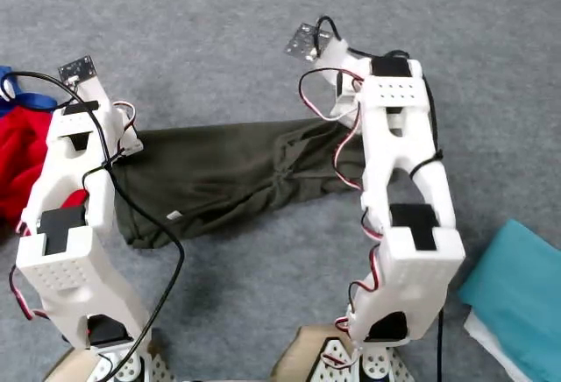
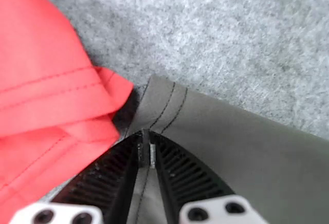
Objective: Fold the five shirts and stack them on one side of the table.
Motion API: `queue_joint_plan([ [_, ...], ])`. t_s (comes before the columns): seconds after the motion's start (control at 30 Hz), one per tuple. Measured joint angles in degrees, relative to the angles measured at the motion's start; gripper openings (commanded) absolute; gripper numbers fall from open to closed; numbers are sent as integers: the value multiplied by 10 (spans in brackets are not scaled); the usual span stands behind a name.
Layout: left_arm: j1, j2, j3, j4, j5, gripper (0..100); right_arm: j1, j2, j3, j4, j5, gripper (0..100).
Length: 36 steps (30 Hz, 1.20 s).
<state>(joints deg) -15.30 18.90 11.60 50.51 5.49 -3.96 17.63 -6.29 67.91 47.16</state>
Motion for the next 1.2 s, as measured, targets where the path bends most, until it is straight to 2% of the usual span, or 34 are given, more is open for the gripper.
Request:
queue_joint_plan([
  [0.13, 0, 0, 0, 0, 0, 19, -4, -72, 91, -10, 0, 5],
  [0.43, 0, 0, 0, 0, 0, 19, -4, -133, 316, -150, 0, 5],
  [0.57, 0, 0, 0, 0, 0, 19, 10, -125, 327, -156, 0, 5],
  [0.9, 0, 0, 0, 0, 0, 19, 91, -123, 331, -113, 75, 5],
  [1.2, 0, 0, 0, 0, 0, 19, 95, -133, 301, -79, 80, 5],
])
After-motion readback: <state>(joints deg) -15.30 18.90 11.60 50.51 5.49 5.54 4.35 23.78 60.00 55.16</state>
